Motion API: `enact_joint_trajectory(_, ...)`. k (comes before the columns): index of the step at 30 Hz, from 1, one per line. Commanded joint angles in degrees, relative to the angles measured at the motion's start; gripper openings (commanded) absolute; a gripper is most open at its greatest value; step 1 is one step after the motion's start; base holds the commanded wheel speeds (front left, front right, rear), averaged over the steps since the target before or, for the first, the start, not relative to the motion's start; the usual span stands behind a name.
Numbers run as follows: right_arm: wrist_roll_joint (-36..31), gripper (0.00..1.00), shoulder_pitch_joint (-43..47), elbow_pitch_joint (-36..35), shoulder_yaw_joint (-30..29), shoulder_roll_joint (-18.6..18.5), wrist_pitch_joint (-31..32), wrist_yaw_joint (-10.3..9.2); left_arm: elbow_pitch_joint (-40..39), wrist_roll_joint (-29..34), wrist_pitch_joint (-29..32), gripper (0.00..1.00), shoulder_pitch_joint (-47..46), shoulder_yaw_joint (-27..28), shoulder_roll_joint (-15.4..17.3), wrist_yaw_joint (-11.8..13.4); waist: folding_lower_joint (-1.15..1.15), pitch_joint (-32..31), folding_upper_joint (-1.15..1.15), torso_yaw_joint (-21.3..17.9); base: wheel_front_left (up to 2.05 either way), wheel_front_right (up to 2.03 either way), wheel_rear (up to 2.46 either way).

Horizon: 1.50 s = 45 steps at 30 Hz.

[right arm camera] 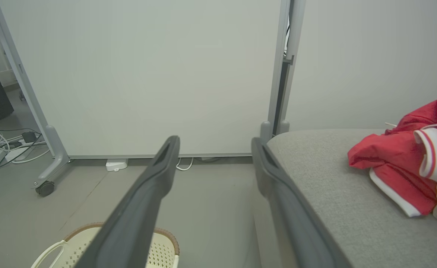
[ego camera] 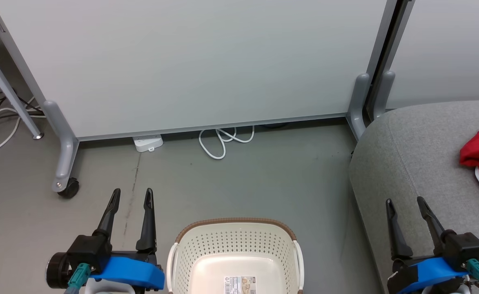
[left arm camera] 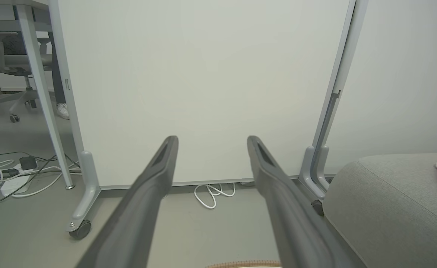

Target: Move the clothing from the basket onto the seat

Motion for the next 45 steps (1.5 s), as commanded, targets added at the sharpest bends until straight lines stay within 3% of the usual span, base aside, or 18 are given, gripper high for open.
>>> enact_joint_trajectory(1, 0.7, 1.0, 0.9, 0.2, 0.2, 0.1, 0.0, 0.01, 0.2, -0.3, -0.1, 1.0, 0.6, -0.1, -0.1, 0.1, 0.01, -0.1, -0.01, 0.0, 0.0, 0.0, 0.0)
enact_joint_trajectory(15, 1.5, 1.0, 0.2, 0.8, 0.8, 0.2, 0.0, 0.01, -0.1, 0.1, -0.1, 1.0, 0.1, -0.8, -0.1, 1.0, 0.01, -0.1, -0.01, -0.1, 0.0, 0.0, 0.0)
enact_joint_trajectory(16, 1.2, 0.0, 0.0, 0.8, 0.8, 0.1, 0.0, 0.0, 0.2, -0.2, 0.0, 0.0, 0.3, -0.6, 0.0, 0.8, 0.01, -0.1, -0.01, -0.2, 0.0, 0.0, 0.0)
enact_joint_trajectory(19, 1.3, 0.0, 0.3, 2.4, 0.7, 0.2, 0.3, 0.0, 1.7, -0.4, 0.2, 0.0, 1.5, -0.6, 0.0, 0.8, 0.01, 0.0, -0.01, -0.2, 0.0, 0.0, 0.0)
enact_joint_trajectory(45, 29.9, 0.0, -1.0, 0.9, 0.1, 0.2, 7.2, 0.0, 1.5, -27.0, 7.2, 0.0, -0.2, 3.2, 0.0, 0.2, 0.01, 0.2, -0.01, -1.2, 0.0, 0.0, 0.0)
